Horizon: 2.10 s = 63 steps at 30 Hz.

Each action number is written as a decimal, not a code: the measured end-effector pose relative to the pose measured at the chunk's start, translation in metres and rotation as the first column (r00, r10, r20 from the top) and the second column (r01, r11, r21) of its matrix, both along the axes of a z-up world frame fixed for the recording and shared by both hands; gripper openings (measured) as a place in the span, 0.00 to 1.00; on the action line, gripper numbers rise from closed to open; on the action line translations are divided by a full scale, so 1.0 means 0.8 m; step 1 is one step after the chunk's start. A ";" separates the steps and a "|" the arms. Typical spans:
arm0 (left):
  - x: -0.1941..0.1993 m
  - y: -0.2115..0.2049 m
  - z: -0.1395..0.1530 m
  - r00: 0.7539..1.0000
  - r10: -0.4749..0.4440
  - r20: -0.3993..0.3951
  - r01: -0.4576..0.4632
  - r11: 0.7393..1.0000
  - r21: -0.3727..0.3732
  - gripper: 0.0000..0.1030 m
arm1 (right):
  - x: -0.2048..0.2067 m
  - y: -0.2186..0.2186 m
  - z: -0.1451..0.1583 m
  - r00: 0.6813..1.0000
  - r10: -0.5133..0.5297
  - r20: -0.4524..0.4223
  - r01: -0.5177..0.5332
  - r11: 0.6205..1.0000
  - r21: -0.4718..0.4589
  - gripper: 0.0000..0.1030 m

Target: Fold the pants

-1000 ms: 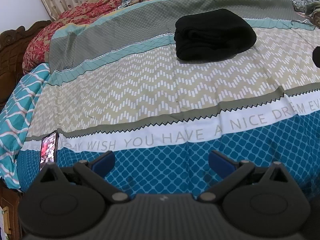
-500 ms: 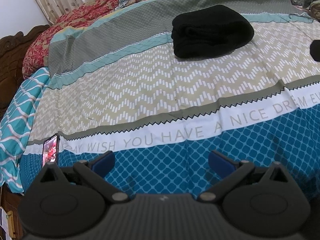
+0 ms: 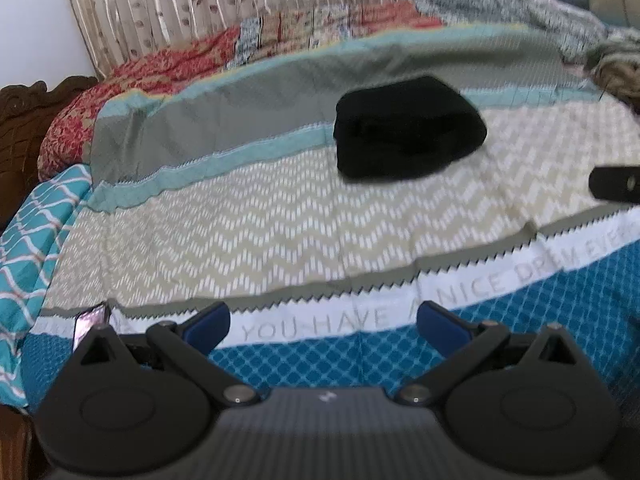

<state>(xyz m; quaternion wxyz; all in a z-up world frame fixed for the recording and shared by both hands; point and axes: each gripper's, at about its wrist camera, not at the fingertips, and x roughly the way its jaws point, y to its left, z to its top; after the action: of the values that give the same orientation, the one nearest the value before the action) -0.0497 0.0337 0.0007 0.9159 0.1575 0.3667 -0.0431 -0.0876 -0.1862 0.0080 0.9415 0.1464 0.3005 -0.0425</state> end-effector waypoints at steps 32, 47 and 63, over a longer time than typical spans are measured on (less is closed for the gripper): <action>0.083 0.015 0.086 0.993 -0.001 0.122 0.022 0.985 -0.173 1.00 | 0.065 0.031 0.075 1.000 0.018 0.004 -0.018 1.000 0.007 0.96; 0.105 -0.057 0.152 0.982 -0.059 0.179 0.081 0.989 -0.123 1.00 | 0.037 -0.020 0.094 0.985 -0.081 0.156 0.073 0.996 0.057 0.96; 0.080 -0.136 0.133 0.989 -0.093 0.117 0.092 0.996 0.011 1.00 | 0.034 -0.081 0.072 0.988 -0.053 0.144 0.026 0.982 0.186 0.96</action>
<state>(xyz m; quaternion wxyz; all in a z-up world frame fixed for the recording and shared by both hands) 0.0141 -0.0754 0.1070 0.9324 0.1794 0.3047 -0.0752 -0.0603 -0.2511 0.0658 0.9427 0.2414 0.2294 -0.0223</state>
